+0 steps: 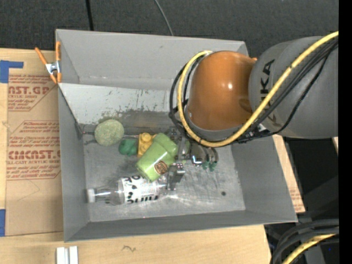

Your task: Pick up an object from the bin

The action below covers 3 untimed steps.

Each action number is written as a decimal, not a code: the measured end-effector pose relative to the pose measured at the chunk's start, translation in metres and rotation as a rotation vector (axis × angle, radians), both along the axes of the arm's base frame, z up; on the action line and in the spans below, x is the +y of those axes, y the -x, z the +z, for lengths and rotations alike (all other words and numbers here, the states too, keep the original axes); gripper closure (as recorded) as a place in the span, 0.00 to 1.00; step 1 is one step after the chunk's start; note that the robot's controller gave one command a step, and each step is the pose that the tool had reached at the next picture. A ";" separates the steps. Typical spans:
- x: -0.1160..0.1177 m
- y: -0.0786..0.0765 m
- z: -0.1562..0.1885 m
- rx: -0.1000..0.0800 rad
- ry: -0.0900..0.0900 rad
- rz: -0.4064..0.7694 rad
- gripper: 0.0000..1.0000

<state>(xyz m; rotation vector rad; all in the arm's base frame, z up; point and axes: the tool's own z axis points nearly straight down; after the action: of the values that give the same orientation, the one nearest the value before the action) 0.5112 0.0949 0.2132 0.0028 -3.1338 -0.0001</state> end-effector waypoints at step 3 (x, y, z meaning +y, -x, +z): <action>-0.035 -0.006 -0.090 -0.005 -0.002 0.110 0.00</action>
Offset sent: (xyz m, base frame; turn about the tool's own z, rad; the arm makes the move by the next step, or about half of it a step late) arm 0.0245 -0.0183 -0.1422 -0.0129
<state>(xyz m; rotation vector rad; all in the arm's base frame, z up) 0.5171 0.0597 0.1235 0.1757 -3.1341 -0.0024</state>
